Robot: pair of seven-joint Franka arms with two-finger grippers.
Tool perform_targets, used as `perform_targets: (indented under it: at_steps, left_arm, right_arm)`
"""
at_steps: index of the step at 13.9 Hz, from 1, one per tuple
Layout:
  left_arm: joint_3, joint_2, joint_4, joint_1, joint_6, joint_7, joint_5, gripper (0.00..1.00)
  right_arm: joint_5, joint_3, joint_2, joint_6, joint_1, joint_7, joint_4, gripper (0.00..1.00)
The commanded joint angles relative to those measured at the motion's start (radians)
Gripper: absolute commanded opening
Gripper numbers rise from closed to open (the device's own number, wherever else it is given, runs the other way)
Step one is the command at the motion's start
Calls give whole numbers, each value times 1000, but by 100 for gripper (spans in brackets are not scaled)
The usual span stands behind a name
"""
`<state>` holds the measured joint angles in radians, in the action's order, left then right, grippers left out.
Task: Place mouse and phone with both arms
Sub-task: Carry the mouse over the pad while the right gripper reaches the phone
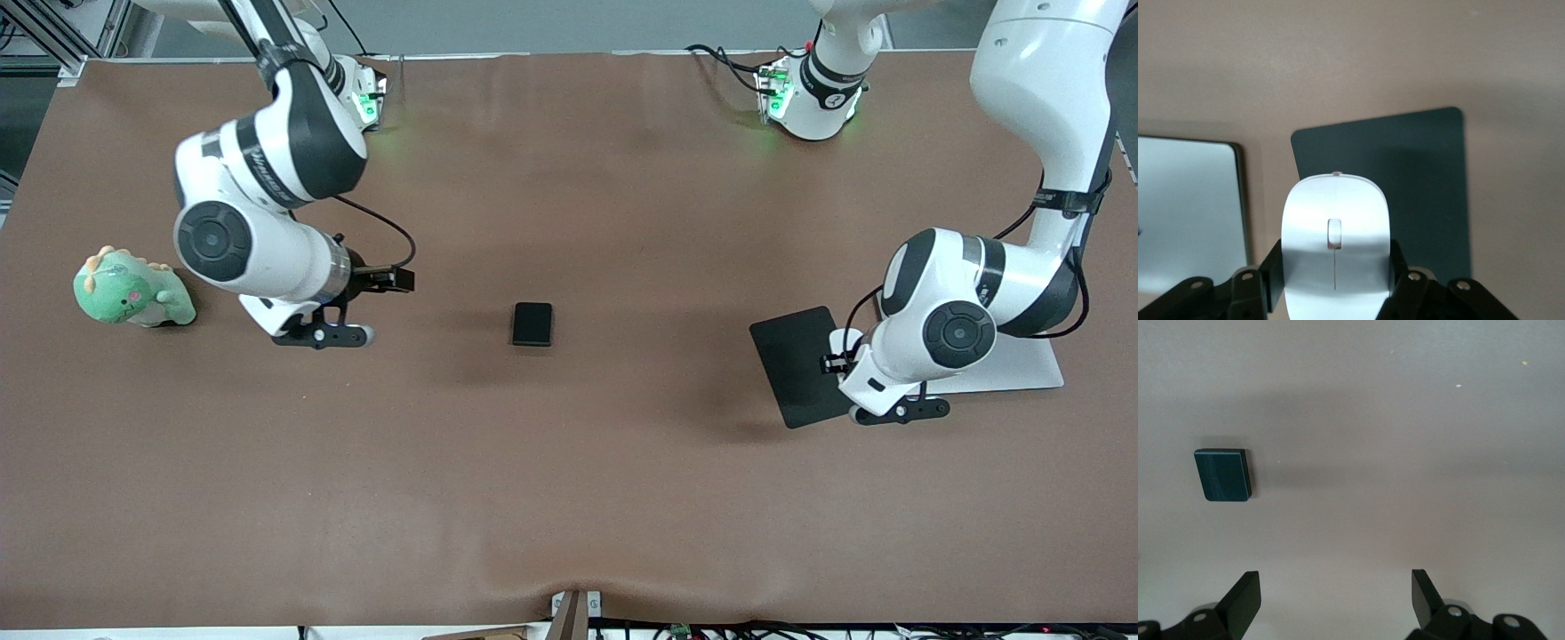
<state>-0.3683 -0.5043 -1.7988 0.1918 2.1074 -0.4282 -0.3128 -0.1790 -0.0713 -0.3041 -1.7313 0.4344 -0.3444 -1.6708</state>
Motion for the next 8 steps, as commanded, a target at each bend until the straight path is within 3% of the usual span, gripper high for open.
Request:
perform_targets:
  at_steps: [1,5,8]
  left_arm:
    - [-12,41,-166,49,178,3,-25,0]
    - [-11,6,-244,49,343,12,-28,0]
    - [-12,-9,-252,51,365,19,-90,0]
  right_arm:
    - [-28,-4,-33,-50,20,-15,0,100]
    - [-48,-4,-93,-129,62,-22,0,100]
    - [-48,-4,-138,-200,104,-90,-1,100]
